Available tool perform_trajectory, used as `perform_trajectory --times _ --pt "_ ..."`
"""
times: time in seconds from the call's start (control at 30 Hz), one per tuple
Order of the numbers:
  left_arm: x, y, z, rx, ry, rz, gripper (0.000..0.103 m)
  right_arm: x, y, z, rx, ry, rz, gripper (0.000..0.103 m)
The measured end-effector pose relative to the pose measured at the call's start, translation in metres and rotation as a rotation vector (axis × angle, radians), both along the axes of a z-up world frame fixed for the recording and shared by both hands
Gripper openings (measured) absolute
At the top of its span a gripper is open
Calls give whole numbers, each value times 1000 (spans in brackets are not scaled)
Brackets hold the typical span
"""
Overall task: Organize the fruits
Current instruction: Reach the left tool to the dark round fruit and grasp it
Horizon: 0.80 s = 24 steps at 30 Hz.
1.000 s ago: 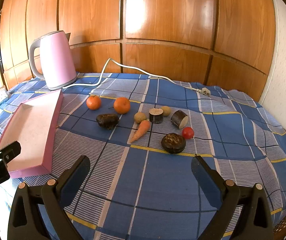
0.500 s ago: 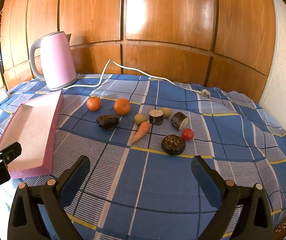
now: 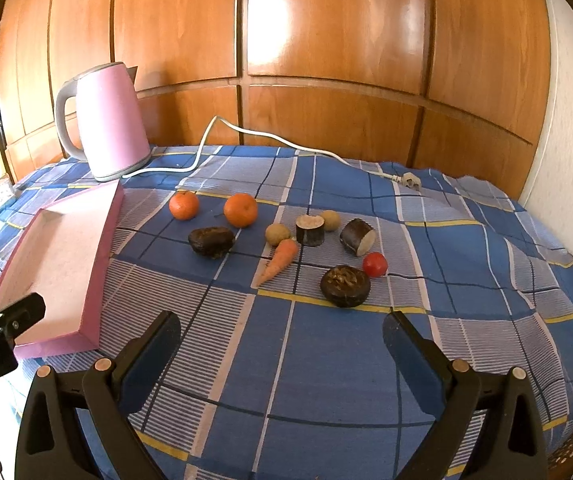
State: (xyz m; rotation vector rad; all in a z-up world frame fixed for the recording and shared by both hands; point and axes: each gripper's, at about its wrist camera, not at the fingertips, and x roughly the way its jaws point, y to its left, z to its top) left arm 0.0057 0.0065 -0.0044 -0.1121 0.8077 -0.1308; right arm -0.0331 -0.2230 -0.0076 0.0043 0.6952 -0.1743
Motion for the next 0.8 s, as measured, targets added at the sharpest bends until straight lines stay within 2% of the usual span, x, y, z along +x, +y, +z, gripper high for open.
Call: perform_trajectory --times 0.07,0.2,0.27,0.33,0.53,0.63,0.73,0.8 --pt "5 4 1 -60 30 -15 103 1 -6 -1 8 3 -8 103" --pt "22 8 6 -76 75 -18 103 5 -27 -6 39 20 -57 103" --pt "30 6 8 -74 79 -24 98 6 -41 -9 50 31 -90 103" --pt "38 3 13 -57 66 -43 94 5 -53 -12 58 40 -118 103" --pt "65 -28 31 3 13 -180 94 1 -83 -24 68 56 -174 103" --pt "80 -50 35 38 19 -243 93 0 -92 -26 72 55 -187 103" --pt "96 -72 29 54 63 -299 77 -2 -96 -25 62 42 -188 103" --pt "104 -88 21 65 89 -333 76 -3 -98 -24 55 36 -184 103"
